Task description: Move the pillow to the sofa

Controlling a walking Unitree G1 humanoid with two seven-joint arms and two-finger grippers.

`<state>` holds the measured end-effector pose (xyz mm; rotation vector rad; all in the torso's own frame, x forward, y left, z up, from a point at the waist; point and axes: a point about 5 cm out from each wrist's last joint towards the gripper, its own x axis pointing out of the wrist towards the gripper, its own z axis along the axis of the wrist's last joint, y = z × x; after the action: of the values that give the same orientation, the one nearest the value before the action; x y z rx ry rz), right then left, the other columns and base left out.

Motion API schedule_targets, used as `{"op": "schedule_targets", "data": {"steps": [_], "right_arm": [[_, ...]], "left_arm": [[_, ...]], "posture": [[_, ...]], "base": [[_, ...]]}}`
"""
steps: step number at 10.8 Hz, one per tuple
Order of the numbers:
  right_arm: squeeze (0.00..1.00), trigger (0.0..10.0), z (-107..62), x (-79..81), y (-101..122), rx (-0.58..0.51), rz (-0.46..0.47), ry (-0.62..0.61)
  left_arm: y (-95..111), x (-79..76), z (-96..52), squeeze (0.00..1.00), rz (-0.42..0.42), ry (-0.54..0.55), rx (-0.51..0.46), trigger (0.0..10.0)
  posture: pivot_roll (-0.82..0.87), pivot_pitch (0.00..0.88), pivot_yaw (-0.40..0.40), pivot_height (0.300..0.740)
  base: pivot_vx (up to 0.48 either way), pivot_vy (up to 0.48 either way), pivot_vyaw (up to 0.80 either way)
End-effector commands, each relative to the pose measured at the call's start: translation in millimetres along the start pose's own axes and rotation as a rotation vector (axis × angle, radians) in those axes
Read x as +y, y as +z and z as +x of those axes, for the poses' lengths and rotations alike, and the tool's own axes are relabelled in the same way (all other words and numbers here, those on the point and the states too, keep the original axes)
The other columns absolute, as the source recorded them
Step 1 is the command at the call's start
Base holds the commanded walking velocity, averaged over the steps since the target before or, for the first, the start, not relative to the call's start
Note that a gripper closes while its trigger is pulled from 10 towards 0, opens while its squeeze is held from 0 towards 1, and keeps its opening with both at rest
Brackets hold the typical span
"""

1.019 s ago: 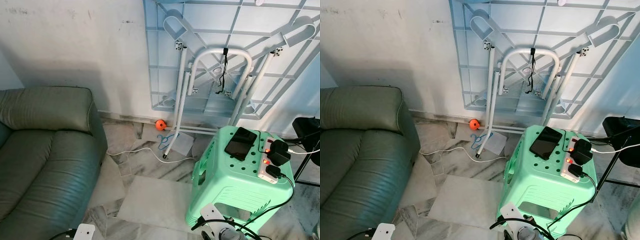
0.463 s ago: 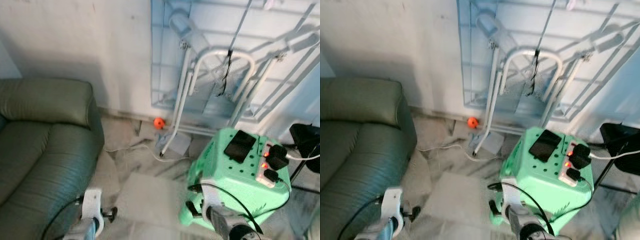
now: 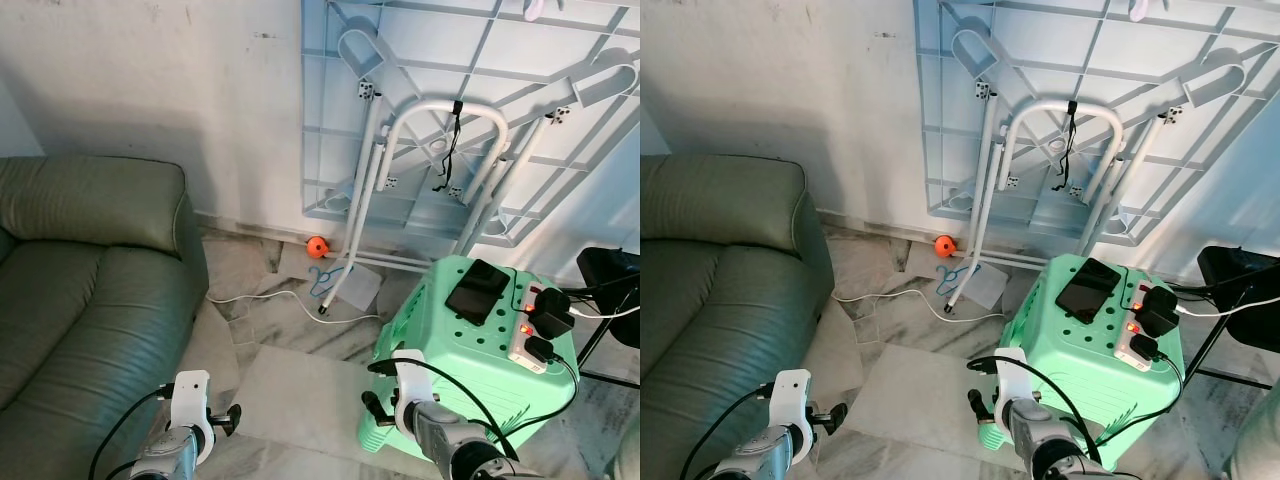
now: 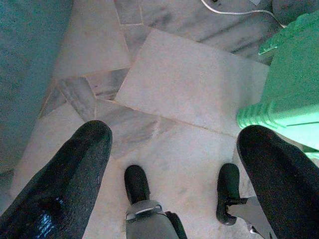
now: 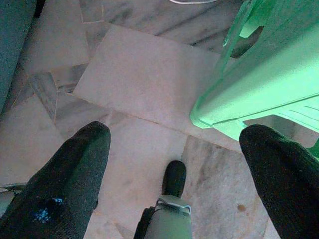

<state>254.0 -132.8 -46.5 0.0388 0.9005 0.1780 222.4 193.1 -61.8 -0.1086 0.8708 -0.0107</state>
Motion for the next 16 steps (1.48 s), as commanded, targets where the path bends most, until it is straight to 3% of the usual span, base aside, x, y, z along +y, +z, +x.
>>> {"op": "schedule_targets", "data": {"steps": [1, 3, 16], "right_arm": [[0.0, 10.0, -0.4, -1.5, -1.2, 0.003, -0.01, 0.004], [0.0, 10.0, 0.0, 1.4, -0.6, 0.008, -0.09, 0.021], [0.0, 10.0, 0.0, 1.3, 0.2, 0.009, -0.09, 0.022]], "left_arm": [[-3.2, 1.0, -0.7, 0.0, -0.007, 0.001, 0.007, 10.0], [-4.1, 0.5, -0.7, 0.0, -0.007, -0.002, 0.009, 10.0], [-3.0, 0.5, -0.4, 0.0, -0.012, -0.001, 0.013, 10.0]], "posture": [[-0.12, 0.042, -0.051, 0.74], [-0.12, 0.039, -0.054, 0.74], [-0.13, 0.058, -0.052, 0.74]], "base": [[0.0, 0.0, 0.0], [0.0, 0.0, 0.4], [0.0, 0.0, 0.8]]}}
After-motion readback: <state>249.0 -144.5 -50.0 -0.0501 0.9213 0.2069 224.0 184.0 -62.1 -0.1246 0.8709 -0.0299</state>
